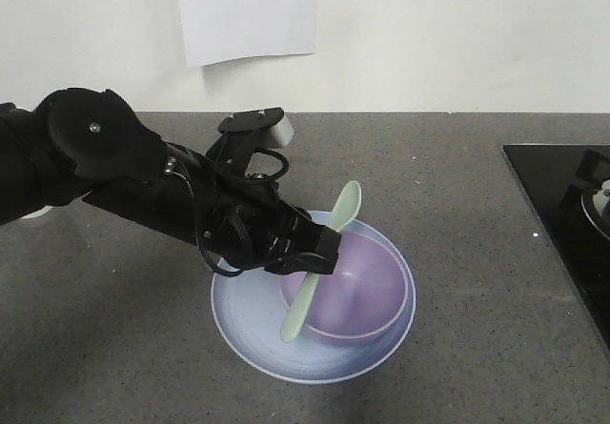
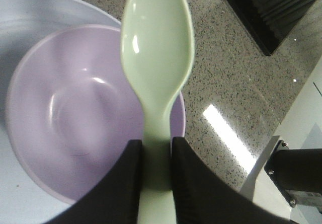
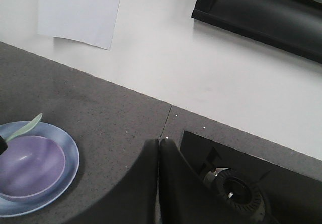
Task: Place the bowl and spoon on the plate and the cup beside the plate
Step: 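Lower the spoon into the bowl and open the left gripper, then move the open left gripper above the brown paper cup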
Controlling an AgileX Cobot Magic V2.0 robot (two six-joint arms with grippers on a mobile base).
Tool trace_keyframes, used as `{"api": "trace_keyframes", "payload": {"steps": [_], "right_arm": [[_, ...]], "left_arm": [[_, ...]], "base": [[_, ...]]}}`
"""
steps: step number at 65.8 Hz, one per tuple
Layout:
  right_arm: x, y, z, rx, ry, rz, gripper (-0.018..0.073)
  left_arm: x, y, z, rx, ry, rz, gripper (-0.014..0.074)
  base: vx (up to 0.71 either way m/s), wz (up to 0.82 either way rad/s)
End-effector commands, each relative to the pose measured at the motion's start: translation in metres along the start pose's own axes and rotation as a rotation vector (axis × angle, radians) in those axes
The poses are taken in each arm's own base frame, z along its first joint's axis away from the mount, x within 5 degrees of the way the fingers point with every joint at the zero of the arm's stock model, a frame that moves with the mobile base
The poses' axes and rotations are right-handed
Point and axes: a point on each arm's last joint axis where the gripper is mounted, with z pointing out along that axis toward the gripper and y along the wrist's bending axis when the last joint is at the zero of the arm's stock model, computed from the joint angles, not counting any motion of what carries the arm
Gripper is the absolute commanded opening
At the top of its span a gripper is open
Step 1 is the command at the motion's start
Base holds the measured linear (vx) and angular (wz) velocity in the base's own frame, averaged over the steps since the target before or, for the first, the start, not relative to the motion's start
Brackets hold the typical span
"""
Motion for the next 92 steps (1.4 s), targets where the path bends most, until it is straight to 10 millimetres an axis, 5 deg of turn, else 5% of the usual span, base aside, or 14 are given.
{"api": "trace_keyframes", "payload": {"steps": [1, 31, 58, 74, 92], "right_arm": [[-0.01, -0.003, 0.001, 0.028, -0.064, -0.001, -0.0005], [-0.01, -0.003, 0.001, 0.028, -0.064, -0.001, -0.0005], [-0.01, -0.003, 0.001, 0.028, -0.064, -0.001, -0.0005], [-0.01, -0.003, 0.001, 0.028, -0.064, -0.001, -0.0005], [-0.01, -0.003, 0.001, 0.028, -0.065, -0.001, -0.0005]], "left_arm": [[-0.01, -0.015, -0.017, 0.039, -0.1, -0.002, 0.0148], [-0.01, -0.015, -0.017, 0.038, -0.102, -0.002, 0.0307], [-0.01, -0.017, -0.025, 0.034, -0.122, 0.013, 0.0315], [-0.011, -0.013, -0.076, -0.057, -0.238, 0.083, 0.0315], [0.006, -0.005, -0.163, -0.393, -0.43, 0.173, 0.0315]], "base": [[0.0, 0.0], [0.0, 0.0], [0.0, 0.0], [0.0, 0.0], [0.0, 0.0]]}}
